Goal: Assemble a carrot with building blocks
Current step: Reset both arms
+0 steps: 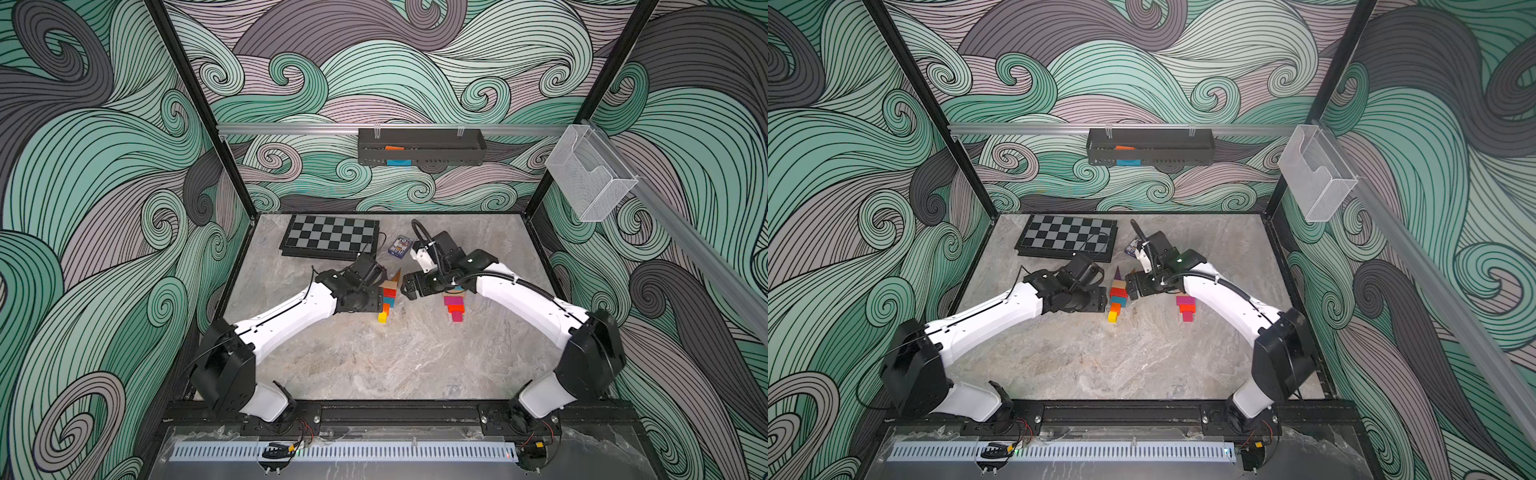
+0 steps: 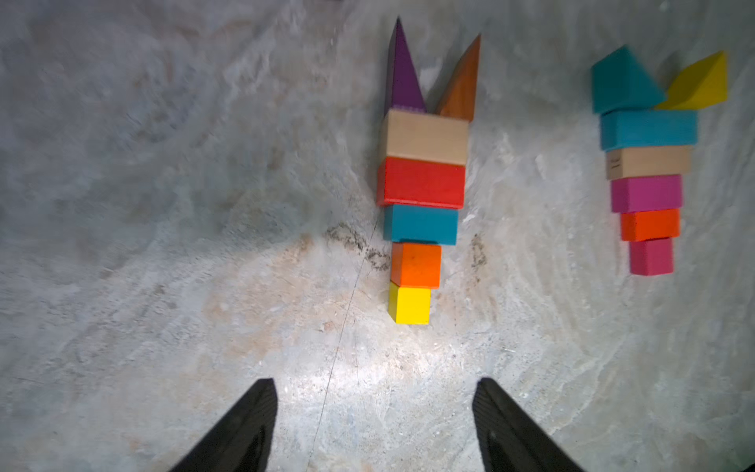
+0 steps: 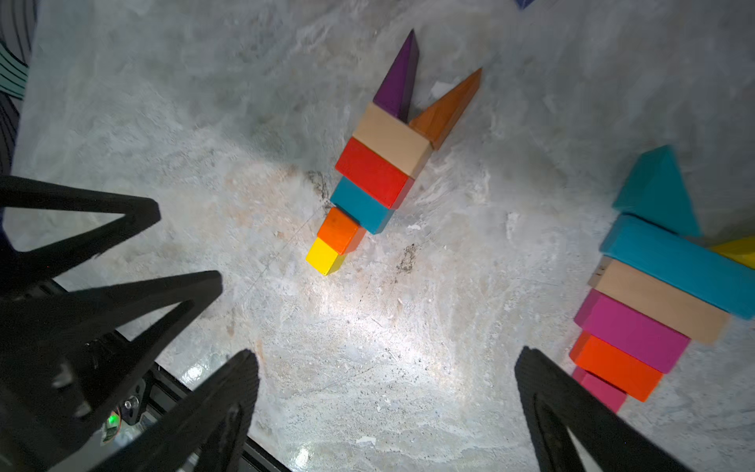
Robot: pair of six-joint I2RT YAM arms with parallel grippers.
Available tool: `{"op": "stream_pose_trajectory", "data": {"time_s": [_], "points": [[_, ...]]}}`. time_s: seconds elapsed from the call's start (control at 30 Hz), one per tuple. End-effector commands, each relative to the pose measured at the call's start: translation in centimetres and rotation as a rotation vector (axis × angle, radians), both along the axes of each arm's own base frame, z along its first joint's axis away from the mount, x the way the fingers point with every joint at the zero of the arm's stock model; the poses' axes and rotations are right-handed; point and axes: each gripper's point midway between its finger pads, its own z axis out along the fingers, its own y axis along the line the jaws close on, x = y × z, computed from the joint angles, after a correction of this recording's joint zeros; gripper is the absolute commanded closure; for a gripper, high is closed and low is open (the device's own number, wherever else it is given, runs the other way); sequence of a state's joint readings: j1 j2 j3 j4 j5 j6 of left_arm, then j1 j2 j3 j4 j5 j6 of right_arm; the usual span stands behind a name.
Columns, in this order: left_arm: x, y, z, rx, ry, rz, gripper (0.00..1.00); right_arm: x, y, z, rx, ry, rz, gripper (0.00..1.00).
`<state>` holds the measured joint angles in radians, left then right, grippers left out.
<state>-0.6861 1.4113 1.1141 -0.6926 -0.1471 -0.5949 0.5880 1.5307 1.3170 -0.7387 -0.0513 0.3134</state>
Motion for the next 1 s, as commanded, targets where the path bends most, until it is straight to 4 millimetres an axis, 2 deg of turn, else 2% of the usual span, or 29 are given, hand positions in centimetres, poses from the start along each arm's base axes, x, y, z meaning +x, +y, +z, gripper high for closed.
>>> {"op": "stream_pose_trajectory", "data": {"time_s": [0.0,0.03,0.1,0.27,0.4,0.57,0.7,0.83,0.97], "points": [[0.7,4.1,3.0,0.076,-0.097,0.056,0.14,0.9,-4.3,1.9,-0.034,-0.054,-0.110,0.01],[1.0,4.9,3.5,0.076,-0.124,0.071,0.13,1.1,-5.2,2.0,-0.042,-0.064,-0.135,0.01],[1.6,6.6,4.6,0.063,-0.174,0.104,0.01,1.6,-7.2,2.1,-0.065,-0.095,-0.176,0.01],[3.1,11.2,5.4,0.101,-0.223,0.208,0.01,2.5,-11.3,1.2,-0.115,-0.162,-0.282,0.01],[4.2,13.8,5.0,0.115,-0.263,0.271,0.01,3.5,-14.1,0.3,-0.180,-0.302,-0.324,0.01],[5.8,16.0,3.4,0.130,-0.276,0.309,0.01,5.0,-18.1,0.3,-0.198,-0.460,-0.472,0.01],[6.8,17.7,2.2,0.157,-0.267,0.347,0.01,5.7,-21.0,-1.0,-0.256,-0.523,-0.548,0.02],[7.5,19.2,1.8,0.188,-0.297,0.366,0.01,6.0,-24.1,-2.5,-0.213,-0.530,-0.653,0.01],[7.8,20.4,1.2,0.231,-0.305,0.359,0.01,6.5,-25.8,-3.5,-0.183,-0.573,-0.694,0.02]]}}
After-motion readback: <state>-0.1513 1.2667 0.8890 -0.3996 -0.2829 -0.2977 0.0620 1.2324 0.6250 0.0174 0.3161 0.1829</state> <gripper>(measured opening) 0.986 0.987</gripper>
